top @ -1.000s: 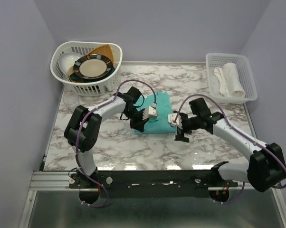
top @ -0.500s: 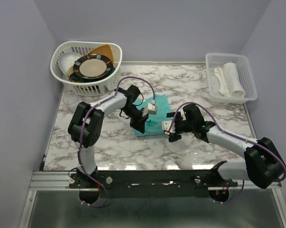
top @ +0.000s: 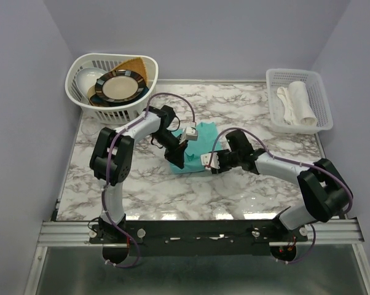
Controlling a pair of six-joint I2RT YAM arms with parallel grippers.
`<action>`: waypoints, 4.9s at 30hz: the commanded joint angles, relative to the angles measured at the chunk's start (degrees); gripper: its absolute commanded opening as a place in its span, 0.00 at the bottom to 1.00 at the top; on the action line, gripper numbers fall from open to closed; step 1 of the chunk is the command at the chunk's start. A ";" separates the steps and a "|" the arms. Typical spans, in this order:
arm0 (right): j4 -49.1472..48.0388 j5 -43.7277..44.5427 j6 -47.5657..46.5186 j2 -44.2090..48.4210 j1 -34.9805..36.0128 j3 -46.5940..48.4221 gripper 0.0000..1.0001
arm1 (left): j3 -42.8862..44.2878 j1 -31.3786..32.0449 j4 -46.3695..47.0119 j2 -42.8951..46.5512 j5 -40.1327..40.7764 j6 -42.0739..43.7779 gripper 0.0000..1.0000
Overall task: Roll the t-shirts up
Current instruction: Roll the T-shirt to the center of the board.
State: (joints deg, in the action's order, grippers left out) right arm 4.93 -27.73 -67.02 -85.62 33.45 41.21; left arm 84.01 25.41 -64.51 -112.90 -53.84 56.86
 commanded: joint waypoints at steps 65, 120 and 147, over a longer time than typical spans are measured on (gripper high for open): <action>6.50 2.41 21.67 1.52 0.21 2.46 0.09 | -31.89 13.79 44.12 22.11 23.80 -32.86 0.65; 82.35 -23.69 11.04 -55.79 -13.41 65.49 0.09 | -16.29 -0.90 40.20 34.92 27.37 -28.91 0.69; 82.52 -23.60 15.87 -58.96 -13.41 69.27 0.15 | -56.85 21.35 76.46 44.27 39.69 -5.46 0.91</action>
State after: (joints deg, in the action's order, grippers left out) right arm 82.13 -53.95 -49.87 -141.86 20.23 109.97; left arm 28.14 46.52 5.72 -66.37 -15.84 46.04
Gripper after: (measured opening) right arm 0.163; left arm 0.904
